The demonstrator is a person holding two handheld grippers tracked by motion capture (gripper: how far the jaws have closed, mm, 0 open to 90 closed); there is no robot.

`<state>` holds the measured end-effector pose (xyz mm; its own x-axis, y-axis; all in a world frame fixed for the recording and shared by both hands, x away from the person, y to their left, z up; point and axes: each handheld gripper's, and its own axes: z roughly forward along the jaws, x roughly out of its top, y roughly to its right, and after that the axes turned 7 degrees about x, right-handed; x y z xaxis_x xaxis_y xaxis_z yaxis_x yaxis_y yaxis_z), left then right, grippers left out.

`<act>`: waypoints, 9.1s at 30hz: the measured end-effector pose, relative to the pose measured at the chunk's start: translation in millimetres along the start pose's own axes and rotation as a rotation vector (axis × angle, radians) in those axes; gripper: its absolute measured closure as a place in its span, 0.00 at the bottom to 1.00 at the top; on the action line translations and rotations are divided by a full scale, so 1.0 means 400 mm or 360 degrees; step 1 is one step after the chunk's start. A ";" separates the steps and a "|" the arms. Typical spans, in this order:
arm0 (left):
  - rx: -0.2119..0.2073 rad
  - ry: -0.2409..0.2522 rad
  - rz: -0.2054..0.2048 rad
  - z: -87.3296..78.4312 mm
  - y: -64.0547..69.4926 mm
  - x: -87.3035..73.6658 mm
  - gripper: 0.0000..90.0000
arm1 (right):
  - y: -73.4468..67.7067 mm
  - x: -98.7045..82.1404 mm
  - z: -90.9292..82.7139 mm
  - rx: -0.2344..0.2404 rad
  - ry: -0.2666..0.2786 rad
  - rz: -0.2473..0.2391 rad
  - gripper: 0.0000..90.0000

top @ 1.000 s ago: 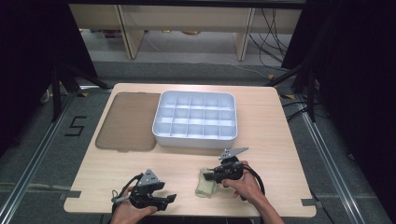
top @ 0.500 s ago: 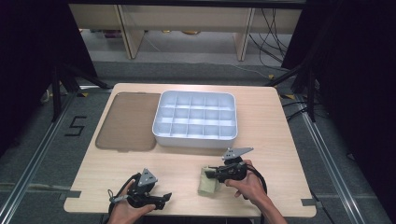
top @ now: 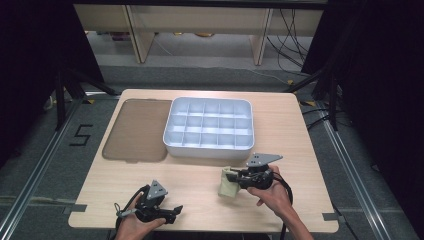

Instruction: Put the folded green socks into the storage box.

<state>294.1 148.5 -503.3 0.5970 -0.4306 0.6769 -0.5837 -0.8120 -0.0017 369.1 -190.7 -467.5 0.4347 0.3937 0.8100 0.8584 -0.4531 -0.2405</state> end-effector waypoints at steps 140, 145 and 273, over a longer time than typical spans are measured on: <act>0.0032 -0.0017 -0.0001 0.004 -0.001 -0.001 0.24 | 0.226 0.144 0.060 -0.0677 -0.0284 -0.0236 0.84; 0.0036 -0.0018 0.0003 0.003 -0.002 -0.001 0.24 | 0.226 0.142 0.064 -0.0661 -0.0326 -0.0248 0.84; 0.0074 0.0013 0.0058 -0.009 -0.018 0.003 0.24 | 0.135 0.135 -0.058 -0.0440 -0.0007 0.0048 0.40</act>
<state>297.2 155.2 -499.9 0.5712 -0.4570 0.6818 -0.5785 -0.8134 -0.0605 432.6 -212.6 -424.3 0.4606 0.3798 0.8022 0.7382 -0.6657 -0.1087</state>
